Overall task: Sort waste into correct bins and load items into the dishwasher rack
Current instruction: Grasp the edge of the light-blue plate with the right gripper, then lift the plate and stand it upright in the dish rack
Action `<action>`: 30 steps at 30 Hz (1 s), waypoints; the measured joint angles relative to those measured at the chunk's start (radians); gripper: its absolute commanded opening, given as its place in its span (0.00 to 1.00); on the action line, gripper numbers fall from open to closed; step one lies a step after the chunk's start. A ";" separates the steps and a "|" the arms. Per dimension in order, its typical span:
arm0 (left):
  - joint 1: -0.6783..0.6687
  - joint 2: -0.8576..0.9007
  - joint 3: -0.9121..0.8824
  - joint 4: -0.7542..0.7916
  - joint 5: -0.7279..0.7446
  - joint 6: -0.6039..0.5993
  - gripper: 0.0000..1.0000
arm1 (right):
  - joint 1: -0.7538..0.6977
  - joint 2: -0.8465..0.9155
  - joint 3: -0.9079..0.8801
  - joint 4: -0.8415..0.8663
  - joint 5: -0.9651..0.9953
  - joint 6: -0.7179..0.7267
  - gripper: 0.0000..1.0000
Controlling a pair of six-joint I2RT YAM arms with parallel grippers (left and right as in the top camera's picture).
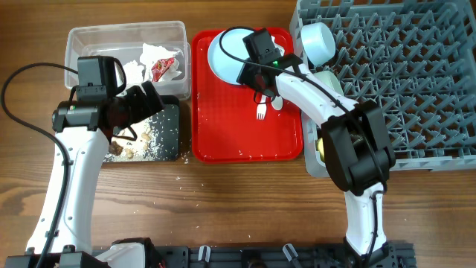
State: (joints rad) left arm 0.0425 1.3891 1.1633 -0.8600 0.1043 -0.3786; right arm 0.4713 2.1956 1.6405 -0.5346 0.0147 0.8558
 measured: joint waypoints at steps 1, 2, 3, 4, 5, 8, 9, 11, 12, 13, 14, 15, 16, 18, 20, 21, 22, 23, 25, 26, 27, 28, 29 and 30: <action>0.000 0.000 0.000 0.000 0.000 0.000 1.00 | -0.002 0.008 0.000 0.002 0.000 0.015 0.53; 0.000 0.000 0.000 0.000 0.000 0.000 1.00 | -0.002 0.021 0.000 0.005 -0.007 0.027 0.52; 0.000 0.000 0.000 0.000 0.000 0.000 1.00 | -0.002 0.024 0.000 0.006 -0.008 0.036 0.50; 0.000 0.000 0.000 0.000 0.000 0.000 1.00 | -0.002 0.040 0.000 0.019 -0.015 0.041 0.47; 0.000 0.000 0.000 0.000 0.000 0.000 1.00 | -0.002 0.040 0.000 0.025 -0.018 0.043 0.41; 0.000 0.000 0.000 0.000 0.000 0.000 1.00 | -0.002 0.044 0.000 0.024 -0.026 0.055 0.24; 0.000 0.000 0.000 0.000 0.000 0.000 1.00 | -0.002 0.045 0.000 0.023 -0.030 0.063 0.23; 0.000 0.000 0.000 0.000 0.000 0.000 1.00 | -0.002 0.046 0.000 0.016 -0.036 0.064 0.20; 0.000 0.000 0.000 0.000 0.000 0.000 1.00 | -0.002 0.046 0.000 0.013 -0.037 0.064 0.17; 0.000 0.000 0.000 0.000 0.000 0.000 1.00 | -0.002 0.046 0.000 0.008 -0.040 0.064 0.14; 0.000 0.000 0.000 0.000 0.000 0.000 1.00 | -0.002 0.046 0.000 0.002 -0.044 0.063 0.12; 0.000 0.000 0.000 0.000 0.000 0.000 1.00 | -0.004 0.046 0.000 -0.002 -0.049 0.063 0.10; 0.000 0.000 0.000 0.000 0.000 0.000 1.00 | -0.006 0.046 0.000 -0.007 -0.056 0.064 0.07; 0.000 0.000 0.000 0.000 0.000 0.000 1.00 | -0.014 0.046 0.000 -0.034 -0.079 0.055 0.04; 0.000 0.000 0.000 0.000 0.000 0.000 1.00 | -0.024 0.046 0.008 -0.047 -0.109 0.018 0.04; 0.000 0.000 0.000 0.000 0.000 0.000 1.00 | -0.031 0.046 0.010 -0.060 -0.131 -0.018 0.04; 0.000 0.000 0.000 0.000 0.000 0.000 1.00 | -0.036 0.046 0.011 -0.072 -0.145 -0.039 0.04; 0.000 0.000 0.000 0.000 0.000 0.000 1.00 | -0.043 0.045 0.015 -0.094 -0.158 -0.067 0.04; 0.000 0.000 0.000 0.000 0.000 0.000 1.00 | -0.053 0.039 0.016 -0.125 -0.169 -0.121 0.04; 0.000 0.000 0.000 0.000 0.000 0.000 1.00 | -0.059 0.033 0.016 -0.147 -0.171 -0.152 0.05; 0.000 0.000 0.000 0.000 0.000 0.000 1.00 | -0.064 0.024 0.016 -0.166 -0.171 -0.186 0.04; 0.000 0.000 0.000 0.000 0.000 0.000 1.00 | -0.071 0.008 0.016 -0.181 -0.171 -0.232 0.04; 0.000 0.000 0.000 0.000 0.000 0.000 1.00 | -0.076 -0.006 0.016 -0.187 -0.169 -0.261 0.04; 0.000 0.000 0.000 0.000 0.000 0.000 1.00 | -0.082 -0.038 0.016 -0.198 -0.163 -0.306 0.04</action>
State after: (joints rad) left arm 0.0425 1.3891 1.1633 -0.8600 0.1043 -0.3786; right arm 0.3889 2.1578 1.6566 -0.7330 -0.1482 0.5503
